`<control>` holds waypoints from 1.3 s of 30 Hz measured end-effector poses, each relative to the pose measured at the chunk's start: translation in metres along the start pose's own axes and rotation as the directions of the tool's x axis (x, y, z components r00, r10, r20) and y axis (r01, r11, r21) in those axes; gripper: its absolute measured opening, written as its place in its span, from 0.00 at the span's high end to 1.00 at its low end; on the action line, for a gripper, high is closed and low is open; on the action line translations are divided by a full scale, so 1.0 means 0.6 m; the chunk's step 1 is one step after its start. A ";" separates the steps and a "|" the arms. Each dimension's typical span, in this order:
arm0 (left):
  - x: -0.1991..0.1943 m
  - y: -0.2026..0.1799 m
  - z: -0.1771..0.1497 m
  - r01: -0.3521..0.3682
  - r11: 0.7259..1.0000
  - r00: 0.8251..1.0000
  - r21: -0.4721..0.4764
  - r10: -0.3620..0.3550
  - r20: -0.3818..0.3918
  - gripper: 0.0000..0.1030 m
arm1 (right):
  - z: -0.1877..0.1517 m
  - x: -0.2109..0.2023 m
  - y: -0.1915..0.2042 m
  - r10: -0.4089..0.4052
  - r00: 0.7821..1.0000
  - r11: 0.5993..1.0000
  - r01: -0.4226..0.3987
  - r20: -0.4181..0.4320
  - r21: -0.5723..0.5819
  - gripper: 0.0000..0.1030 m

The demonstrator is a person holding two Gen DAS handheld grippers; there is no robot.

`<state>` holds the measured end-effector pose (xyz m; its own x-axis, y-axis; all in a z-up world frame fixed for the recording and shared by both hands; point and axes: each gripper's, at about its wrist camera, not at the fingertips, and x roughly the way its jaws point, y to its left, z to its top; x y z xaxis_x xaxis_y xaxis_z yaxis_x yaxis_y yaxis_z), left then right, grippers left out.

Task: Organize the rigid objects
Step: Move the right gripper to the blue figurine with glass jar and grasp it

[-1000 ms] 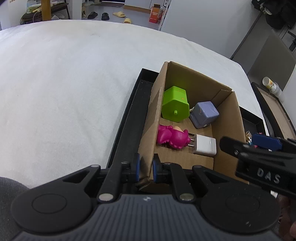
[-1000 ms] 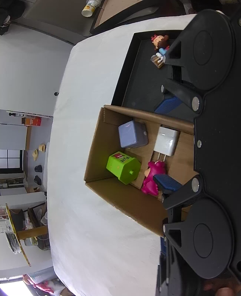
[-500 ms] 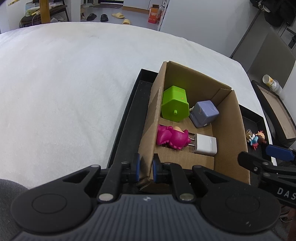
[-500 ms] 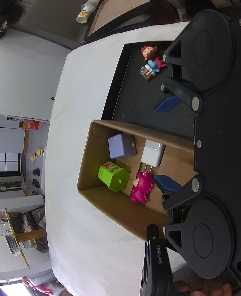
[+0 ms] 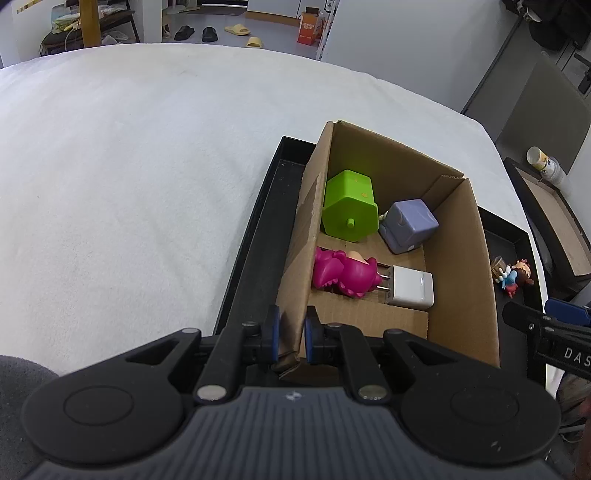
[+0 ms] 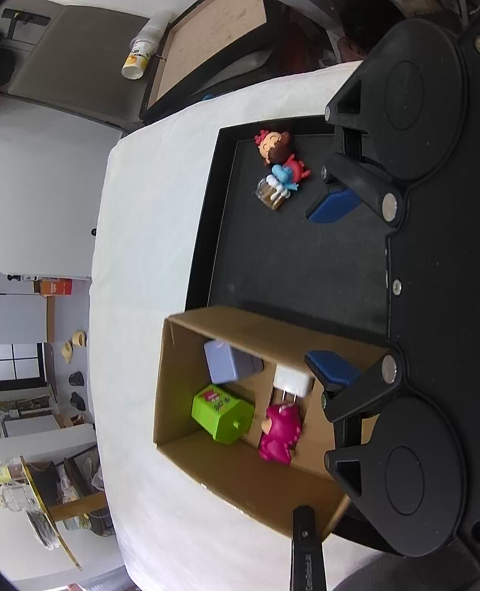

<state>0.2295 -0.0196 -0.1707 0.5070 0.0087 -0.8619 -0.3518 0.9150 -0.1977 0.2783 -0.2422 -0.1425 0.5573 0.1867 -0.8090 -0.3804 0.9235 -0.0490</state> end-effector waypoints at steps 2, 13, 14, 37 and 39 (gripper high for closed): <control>0.001 -0.002 0.000 -0.004 1.000 1.000 0.001 0.004 -0.001 0.89 | -0.002 0.005 -0.008 -0.005 1.000 1.000 0.005 0.003 -0.005 0.27; 0.003 -0.011 0.000 -0.035 0.999 0.999 0.018 0.035 -0.003 0.89 | -0.015 0.047 -0.060 -0.049 0.999 0.999 0.049 0.002 0.003 0.27; 0.003 -0.011 0.000 -0.035 0.999 0.999 0.017 0.035 -0.003 0.89 | -0.016 0.051 -0.065 -0.053 0.999 0.999 0.053 0.002 0.008 0.27; 0.006 -0.023 -0.001 -0.085 0.996 0.996 0.037 0.085 -0.003 0.90 | -0.002 0.162 -0.129 -0.111 0.993 0.992 0.113 -0.047 0.057 0.28; 0.006 -0.022 0.000 -0.086 0.996 0.996 0.037 0.086 -0.003 0.90 | 0.002 0.173 -0.130 -0.112 0.992 0.991 0.115 -0.055 0.066 0.28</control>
<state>0.2358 -0.0316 -0.1714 0.4725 0.0865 -0.8771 -0.3644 0.9253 -0.1051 0.3667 -0.2948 -0.2221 0.5546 0.0633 -0.8297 -0.2639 0.9590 -0.1031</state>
